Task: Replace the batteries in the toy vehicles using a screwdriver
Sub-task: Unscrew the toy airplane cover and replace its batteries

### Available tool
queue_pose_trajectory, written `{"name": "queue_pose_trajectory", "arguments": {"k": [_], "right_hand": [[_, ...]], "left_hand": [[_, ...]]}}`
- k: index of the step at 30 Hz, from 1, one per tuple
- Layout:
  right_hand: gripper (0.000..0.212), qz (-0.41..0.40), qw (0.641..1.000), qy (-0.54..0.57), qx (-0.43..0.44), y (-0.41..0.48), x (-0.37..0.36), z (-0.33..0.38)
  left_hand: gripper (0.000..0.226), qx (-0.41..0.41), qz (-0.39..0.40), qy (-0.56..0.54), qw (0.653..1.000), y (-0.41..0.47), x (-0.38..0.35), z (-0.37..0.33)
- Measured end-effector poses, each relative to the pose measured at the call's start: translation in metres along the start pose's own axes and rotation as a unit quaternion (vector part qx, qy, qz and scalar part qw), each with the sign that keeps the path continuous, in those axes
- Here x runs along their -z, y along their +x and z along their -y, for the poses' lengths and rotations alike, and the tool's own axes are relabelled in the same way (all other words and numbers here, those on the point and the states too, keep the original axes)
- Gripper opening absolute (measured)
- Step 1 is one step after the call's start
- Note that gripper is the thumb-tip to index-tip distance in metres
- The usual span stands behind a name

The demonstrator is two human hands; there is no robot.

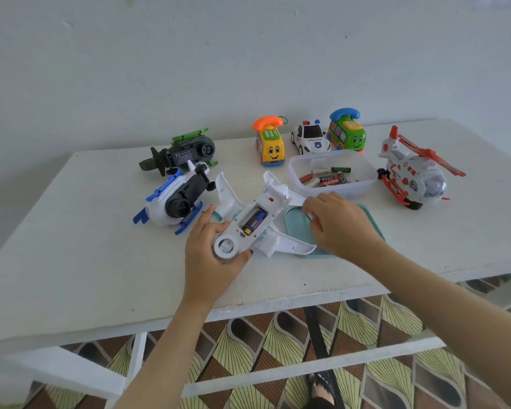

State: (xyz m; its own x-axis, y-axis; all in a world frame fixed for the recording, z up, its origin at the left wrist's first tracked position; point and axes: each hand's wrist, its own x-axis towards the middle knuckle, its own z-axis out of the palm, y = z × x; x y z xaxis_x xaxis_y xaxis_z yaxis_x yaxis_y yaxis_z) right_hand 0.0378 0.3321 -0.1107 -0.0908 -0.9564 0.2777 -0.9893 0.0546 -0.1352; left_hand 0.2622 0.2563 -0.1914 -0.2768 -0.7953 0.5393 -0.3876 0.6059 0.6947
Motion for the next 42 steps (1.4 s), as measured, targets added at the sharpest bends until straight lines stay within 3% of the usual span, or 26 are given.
{"name": "queue_pose_trajectory", "arguments": {"k": [3, 6, 17, 23, 30, 34, 42], "right_hand": [[0.026, 0.097, 0.993, -0.063, -0.038, -0.007, 0.01, -0.018], [0.022, 0.135, 0.989, -0.06, -0.028, -0.015, 0.01, -0.03], [0.02, 0.131, 0.987, -0.088, 0.002, -0.007, -0.001, -0.04], [0.011, 0.02, 0.99, 0.126, -0.057, 0.004, 0.009, -0.033], [0.014, -0.062, 0.91, 0.401, -0.086, 0.026, 0.006, 0.032], [0.021, -0.093, 0.904, 0.406, -0.097, 0.034, -0.012, 0.056], [0.005, -0.138, 0.932, 0.326, -0.08, 0.031, -0.045, 0.058]], "left_hand": [[0.056, 0.0, 0.0, 0.004, 1.0, -0.001, 0.0, 0.001], [0.056, 0.0, -0.004, -0.007, 1.0, -0.002, -0.001, -0.001], [0.055, 0.011, 0.004, -0.031, 0.999, -0.001, 0.0, 0.0], [0.054, 0.012, 0.003, -0.035, 0.999, -0.001, 0.0, -0.001], [0.059, 0.008, -0.012, -0.041, 0.999, 0.0, 0.001, -0.004], [0.061, -0.014, -0.025, -0.029, 0.999, 0.0, 0.0, -0.004], [0.055, -0.009, -0.009, -0.007, 1.0, -0.001, 0.002, -0.001]]}}
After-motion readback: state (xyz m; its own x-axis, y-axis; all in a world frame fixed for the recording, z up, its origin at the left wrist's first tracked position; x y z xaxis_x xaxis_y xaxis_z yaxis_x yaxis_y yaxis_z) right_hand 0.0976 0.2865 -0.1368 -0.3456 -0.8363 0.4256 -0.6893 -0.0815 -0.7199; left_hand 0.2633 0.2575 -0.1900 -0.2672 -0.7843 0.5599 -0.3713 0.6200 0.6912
